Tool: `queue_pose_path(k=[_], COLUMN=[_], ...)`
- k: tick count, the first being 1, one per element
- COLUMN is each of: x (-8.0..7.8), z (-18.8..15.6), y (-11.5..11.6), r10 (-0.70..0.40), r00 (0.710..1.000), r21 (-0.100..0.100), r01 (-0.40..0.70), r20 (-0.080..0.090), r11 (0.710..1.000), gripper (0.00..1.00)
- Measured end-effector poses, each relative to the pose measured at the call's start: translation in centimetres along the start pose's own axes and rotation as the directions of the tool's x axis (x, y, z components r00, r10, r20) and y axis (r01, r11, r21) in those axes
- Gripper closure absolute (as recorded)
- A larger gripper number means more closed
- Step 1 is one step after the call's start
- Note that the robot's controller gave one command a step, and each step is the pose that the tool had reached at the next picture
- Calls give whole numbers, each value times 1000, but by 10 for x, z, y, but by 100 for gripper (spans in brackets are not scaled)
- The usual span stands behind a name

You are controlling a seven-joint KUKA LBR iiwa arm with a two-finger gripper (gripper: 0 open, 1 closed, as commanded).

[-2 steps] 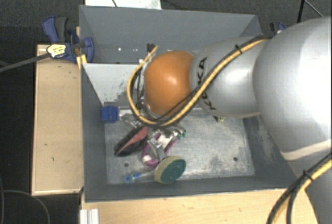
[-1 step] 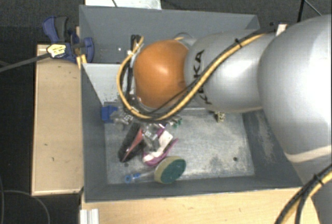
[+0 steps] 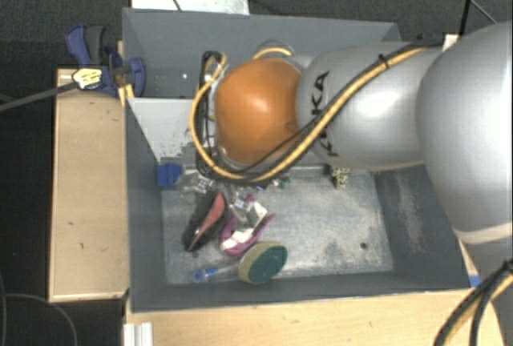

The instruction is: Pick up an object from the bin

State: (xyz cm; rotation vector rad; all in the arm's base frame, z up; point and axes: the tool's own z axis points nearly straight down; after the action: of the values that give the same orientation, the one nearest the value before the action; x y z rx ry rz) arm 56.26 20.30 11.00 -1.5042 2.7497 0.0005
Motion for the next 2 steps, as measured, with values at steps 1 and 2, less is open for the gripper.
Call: queue_pose_path(k=[1, 2], x=[7, 6], z=[37, 35], y=[3, 3], r10=[-265, -257], r00=[964, 966], r21=[-3, -3], r01=[265, 257], r20=[-2, 0], r11=[964, 966], gripper=[0, 0])
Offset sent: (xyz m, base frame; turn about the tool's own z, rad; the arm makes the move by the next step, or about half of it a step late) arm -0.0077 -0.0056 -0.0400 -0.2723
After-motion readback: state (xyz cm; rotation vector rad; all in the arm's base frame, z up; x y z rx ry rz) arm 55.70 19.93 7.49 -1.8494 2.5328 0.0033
